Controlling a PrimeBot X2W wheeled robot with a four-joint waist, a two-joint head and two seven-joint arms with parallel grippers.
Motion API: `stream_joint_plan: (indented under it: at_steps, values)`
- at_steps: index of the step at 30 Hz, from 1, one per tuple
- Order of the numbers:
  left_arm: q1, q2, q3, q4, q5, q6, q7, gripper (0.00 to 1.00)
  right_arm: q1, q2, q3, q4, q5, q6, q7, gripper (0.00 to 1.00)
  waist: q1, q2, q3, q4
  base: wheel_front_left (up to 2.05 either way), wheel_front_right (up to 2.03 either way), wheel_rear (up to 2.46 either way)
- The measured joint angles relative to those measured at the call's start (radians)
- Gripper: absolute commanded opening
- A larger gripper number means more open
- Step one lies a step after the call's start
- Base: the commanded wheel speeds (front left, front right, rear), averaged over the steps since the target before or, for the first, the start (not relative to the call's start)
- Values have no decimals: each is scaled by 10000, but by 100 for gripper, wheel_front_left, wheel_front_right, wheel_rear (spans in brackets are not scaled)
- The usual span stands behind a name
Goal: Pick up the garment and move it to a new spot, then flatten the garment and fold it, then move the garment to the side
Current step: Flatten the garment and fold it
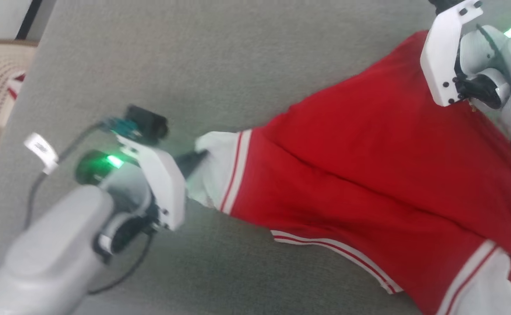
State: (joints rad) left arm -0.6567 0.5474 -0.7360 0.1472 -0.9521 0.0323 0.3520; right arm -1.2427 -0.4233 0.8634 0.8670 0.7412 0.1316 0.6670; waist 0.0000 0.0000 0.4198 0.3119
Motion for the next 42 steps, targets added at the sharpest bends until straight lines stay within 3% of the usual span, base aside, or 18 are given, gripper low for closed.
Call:
stream_joint_plan:
  at_steps: [9, 18, 31, 38, 42]
  values:
    - [-1635, 1271, 757, -278, -67, 424, 1319, 0, -169, -761, 309, -1064, 1149, 0, -1072, 0, 0, 0, -920, -977, 0, 0, 0]
    - [-3758, 1898, 1204, 430, 165, 307, 2261, 0, -592, -1421, 337, -2209, 1553, 0, -1691, 0, 0, 0, -1901, -1924, 0, 0, 0]
    - [-6333, 1313, 1139, 2339, 863, -345, 2188, 0, -1205, -1590, -535, -2901, 1298, 0, -1791, 0, 0, 1, -2630, -2782, 0, 0, 0]
    - [-8255, 652, 1037, 3797, 1804, -731, 832, 0, -2106, -922, -1170, -1871, 295, 0, -2731, 0, 0, 0, -1746, -2912, 0, 0, 0]
    - [-9489, 209, 986, 4715, 2477, -851, -305, 0, -2940, -527, -1802, -800, -660, 2, -4027, 0, 0, 0, -925, -2942, 0, 0, 0]
